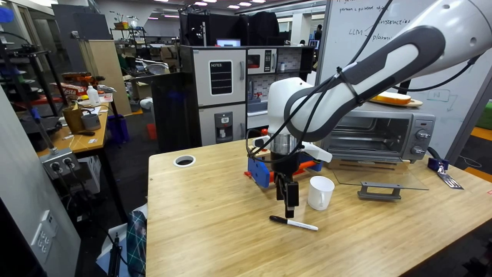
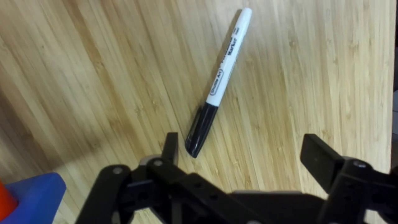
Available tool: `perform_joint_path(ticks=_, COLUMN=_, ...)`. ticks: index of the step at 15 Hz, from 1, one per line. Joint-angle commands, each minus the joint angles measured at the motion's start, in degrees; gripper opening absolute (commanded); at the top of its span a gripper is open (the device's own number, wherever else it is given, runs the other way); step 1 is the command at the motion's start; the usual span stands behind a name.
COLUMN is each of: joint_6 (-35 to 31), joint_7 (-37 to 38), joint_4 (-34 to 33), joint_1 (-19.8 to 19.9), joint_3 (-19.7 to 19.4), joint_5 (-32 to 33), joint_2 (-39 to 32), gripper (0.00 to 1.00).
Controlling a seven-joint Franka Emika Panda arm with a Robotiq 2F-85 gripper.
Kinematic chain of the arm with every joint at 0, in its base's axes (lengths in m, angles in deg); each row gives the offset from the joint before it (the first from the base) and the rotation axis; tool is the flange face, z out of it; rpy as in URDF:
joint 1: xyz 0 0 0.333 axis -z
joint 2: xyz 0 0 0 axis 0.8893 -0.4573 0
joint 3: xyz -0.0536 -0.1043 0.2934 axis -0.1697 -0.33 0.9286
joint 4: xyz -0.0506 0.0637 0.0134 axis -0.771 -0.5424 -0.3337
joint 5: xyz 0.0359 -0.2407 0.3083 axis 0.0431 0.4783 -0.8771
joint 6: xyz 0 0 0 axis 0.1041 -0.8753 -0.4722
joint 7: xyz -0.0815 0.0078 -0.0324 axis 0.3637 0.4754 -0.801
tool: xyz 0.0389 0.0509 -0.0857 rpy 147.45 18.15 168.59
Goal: Put the marker in the mug
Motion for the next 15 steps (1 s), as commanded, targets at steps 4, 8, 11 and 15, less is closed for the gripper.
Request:
perform_joint_path(ticks=4, joint_6=0.65, joint_7=-2.1, joint_4=-2.16, joint_1=0.1, joint_3=0.42, joint_5=-0.69, joint_2=-2.3, gripper=1.0)
perform_joint_path(ticks=8, joint_6=3.34, joint_7=3.4, joint_4=-5.16, joint_1=-2.62, joint_3=-2.33, joint_5=2.3, joint_2=-4.51, gripper=1.0)
perform_joint_path(ticks=11, joint_6=5.13, joint_7=5.49, joint_4=-7.79, joint_1=-3.48, joint_3=-2.83, joint_5=3.48, joint_2=-6.66, gripper=1.0)
perform_joint_path(ticks=15, joint_6=7.52, joint_7=7.42, joint_4=-11.12, joint_1=-4.66, joint_3=-2.93, joint_5=4.99, joint_2=-8.88, gripper=1.0)
